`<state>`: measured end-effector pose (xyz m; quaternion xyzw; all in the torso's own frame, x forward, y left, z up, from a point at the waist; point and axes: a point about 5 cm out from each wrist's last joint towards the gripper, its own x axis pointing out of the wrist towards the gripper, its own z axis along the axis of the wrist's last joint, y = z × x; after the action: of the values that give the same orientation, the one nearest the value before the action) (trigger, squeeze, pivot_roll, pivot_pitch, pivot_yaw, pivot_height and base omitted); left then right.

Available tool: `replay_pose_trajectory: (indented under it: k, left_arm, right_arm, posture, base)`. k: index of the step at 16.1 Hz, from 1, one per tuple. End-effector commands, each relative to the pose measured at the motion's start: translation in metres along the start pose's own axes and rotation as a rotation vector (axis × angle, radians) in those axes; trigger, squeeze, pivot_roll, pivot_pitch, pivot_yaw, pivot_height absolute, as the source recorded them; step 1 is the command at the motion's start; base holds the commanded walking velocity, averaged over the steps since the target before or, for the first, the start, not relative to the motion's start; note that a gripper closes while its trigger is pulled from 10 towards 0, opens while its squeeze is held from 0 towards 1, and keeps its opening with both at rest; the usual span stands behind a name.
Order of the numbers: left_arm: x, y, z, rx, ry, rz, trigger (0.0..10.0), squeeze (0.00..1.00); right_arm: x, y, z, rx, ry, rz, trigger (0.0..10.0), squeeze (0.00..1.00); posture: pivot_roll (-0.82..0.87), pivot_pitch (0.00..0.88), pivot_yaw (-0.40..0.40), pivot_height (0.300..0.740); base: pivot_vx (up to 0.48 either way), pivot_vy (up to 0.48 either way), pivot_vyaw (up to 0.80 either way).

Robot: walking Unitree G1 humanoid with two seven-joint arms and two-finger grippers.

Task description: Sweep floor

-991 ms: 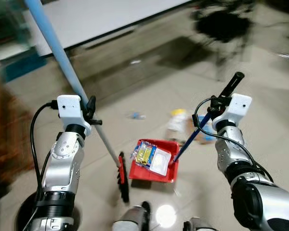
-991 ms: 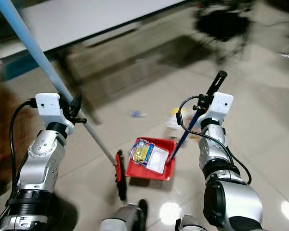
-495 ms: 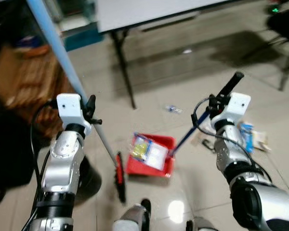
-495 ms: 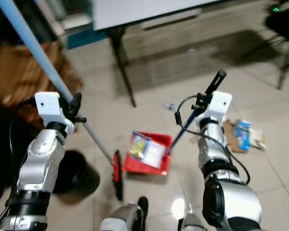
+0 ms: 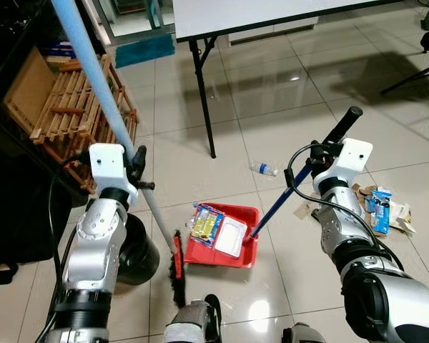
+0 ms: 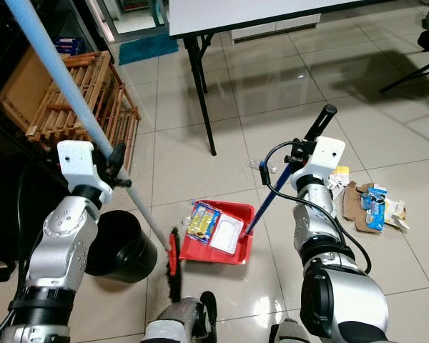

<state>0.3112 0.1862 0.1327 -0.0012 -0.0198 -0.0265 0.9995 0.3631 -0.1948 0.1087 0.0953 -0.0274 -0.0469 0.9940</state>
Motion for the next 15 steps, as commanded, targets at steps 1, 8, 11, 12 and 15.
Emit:
replay_pose_trajectory:
  k: [1, 8, 11, 12, 15]
  left_arm:
    - [-0.0006, 0.0034, 0.0062, 0.005, -0.028, 0.006, 10.0, 0.0]
    - [-0.0042, -0.0011, 0.0024, 0.001, -0.022, 0.007, 10.0, 0.0]
    - [-0.004, -0.0024, 0.0046, -0.008, -0.032, 0.007, 10.0, 0.0]
    - [-0.0039, -0.0024, 0.005, -0.008, -0.034, 0.006, 10.0, 0.0]
    - [-0.0036, -0.0034, 0.0059, -0.009, -0.037, 0.005, 10.0, 0.0]
  right_arm:
    - [0.004, 0.0063, 0.0065, 0.019, -0.027, 0.011, 10.0, 0.0]
    - [0.0054, 0.0074, 0.0076, 0.01, -0.018, 0.021, 10.0, 0.0]
    - [0.0051, 0.0062, 0.0069, 0.004, -0.012, 0.021, 10.0, 0.0]
    - [0.005, 0.0061, 0.0067, 0.004, -0.011, 0.021, 10.0, 0.0]
    - [0.0051, 0.006, 0.0066, 0.002, -0.008, 0.022, 10.0, 0.0]
  posture:
    - [0.05, 0.128, 0.15, 0.74]
    - [0.05, 0.122, 0.14, 0.74]
    - [0.05, 0.127, 0.136, 0.74]
    - [0.05, 0.127, 0.136, 0.74]
    - [0.05, 0.129, 0.135, 0.74]
  base:
    - [0.0, 0.0, 0.0]
    - [0.0, 0.0, 0.0]
    - [0.0, 0.0, 0.0]
    - [0.0, 0.0, 0.0]
    - [0.0, 0.0, 0.0]
